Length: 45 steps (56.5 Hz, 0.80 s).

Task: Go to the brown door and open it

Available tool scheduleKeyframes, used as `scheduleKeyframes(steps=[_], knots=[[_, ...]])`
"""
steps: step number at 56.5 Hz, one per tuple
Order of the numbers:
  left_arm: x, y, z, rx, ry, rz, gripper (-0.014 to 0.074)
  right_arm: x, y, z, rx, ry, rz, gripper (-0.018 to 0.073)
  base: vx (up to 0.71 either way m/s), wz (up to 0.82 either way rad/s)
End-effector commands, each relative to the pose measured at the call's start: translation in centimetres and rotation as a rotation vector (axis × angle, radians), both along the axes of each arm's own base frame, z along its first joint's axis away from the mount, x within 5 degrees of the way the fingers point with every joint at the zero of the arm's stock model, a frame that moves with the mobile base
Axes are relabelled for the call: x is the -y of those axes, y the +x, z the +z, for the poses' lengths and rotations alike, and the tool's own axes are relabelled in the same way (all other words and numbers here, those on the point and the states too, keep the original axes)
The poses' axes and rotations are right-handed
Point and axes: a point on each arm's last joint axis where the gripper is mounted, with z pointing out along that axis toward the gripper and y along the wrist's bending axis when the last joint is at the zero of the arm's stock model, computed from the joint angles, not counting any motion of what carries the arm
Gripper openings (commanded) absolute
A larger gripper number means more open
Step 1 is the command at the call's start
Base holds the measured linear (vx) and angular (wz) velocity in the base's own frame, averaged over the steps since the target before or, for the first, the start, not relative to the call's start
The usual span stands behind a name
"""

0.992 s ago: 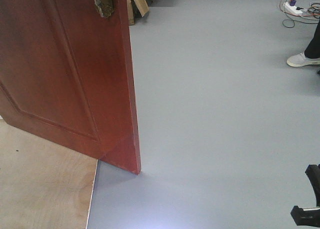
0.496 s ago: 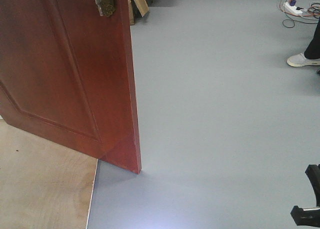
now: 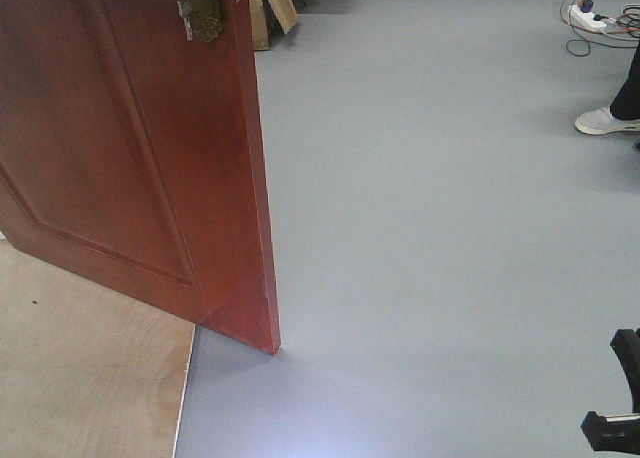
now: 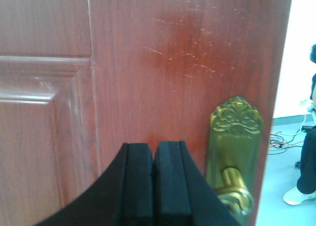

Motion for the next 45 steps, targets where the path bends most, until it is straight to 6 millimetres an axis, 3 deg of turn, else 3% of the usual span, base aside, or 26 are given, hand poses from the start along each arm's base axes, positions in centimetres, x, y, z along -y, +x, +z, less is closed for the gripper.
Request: scheduleKeyframes(steps=[1, 45], knots=[[0.32, -1.16, 2.03, 0.068, -0.025, -0.031, 0.0036, 0.05, 0.16, 0.56, 0.078, -0.006, -0.004, 0.0, 0.04, 0.01], [0.32, -1.16, 2.03, 0.068, -0.025, -0.031, 0.0036, 0.05, 0.16, 0.56, 0.078, -0.006, -0.004, 0.0, 0.11, -0.03]])
